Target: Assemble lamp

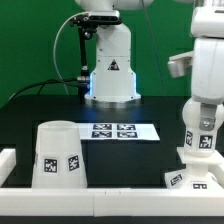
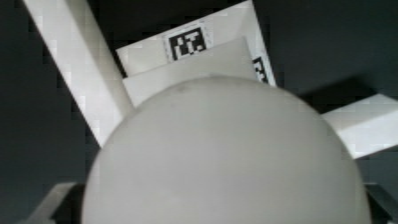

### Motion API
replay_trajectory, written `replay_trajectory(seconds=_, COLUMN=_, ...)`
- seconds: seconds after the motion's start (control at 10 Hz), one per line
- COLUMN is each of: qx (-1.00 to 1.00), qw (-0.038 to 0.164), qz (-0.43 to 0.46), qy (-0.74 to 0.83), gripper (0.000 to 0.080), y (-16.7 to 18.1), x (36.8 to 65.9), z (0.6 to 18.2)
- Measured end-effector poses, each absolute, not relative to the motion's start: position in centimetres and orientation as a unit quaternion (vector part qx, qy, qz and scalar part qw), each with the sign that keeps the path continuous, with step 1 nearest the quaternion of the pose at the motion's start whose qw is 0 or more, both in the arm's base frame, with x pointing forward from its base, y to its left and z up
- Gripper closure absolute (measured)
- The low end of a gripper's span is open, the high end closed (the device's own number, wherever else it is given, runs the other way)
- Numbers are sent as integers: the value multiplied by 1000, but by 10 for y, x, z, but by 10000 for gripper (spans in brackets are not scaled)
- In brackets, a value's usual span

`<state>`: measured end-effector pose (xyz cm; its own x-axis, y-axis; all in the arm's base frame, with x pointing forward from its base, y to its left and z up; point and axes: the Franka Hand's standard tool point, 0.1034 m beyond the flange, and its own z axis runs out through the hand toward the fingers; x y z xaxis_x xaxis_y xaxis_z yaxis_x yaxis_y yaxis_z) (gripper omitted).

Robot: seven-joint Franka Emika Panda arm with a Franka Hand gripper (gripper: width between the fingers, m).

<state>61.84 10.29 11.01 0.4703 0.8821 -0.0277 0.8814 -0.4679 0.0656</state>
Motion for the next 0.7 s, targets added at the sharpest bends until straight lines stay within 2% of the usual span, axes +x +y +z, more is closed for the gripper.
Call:
replay_trajectory(seconds=0.2, qx=922, qw=28, qz=32, qy=384, gripper=230, y=97, x=624, z=111)
replay_trajectory(seconds=0.4, qx=975, qw=8, qz=40, qy=216, gripper=229, y=98, x=624, z=110)
replay_trajectory(seconds=0.7, qx=995, qw=-12, qz=42, qy=85, gripper=229, y=99, x=624, z=110)
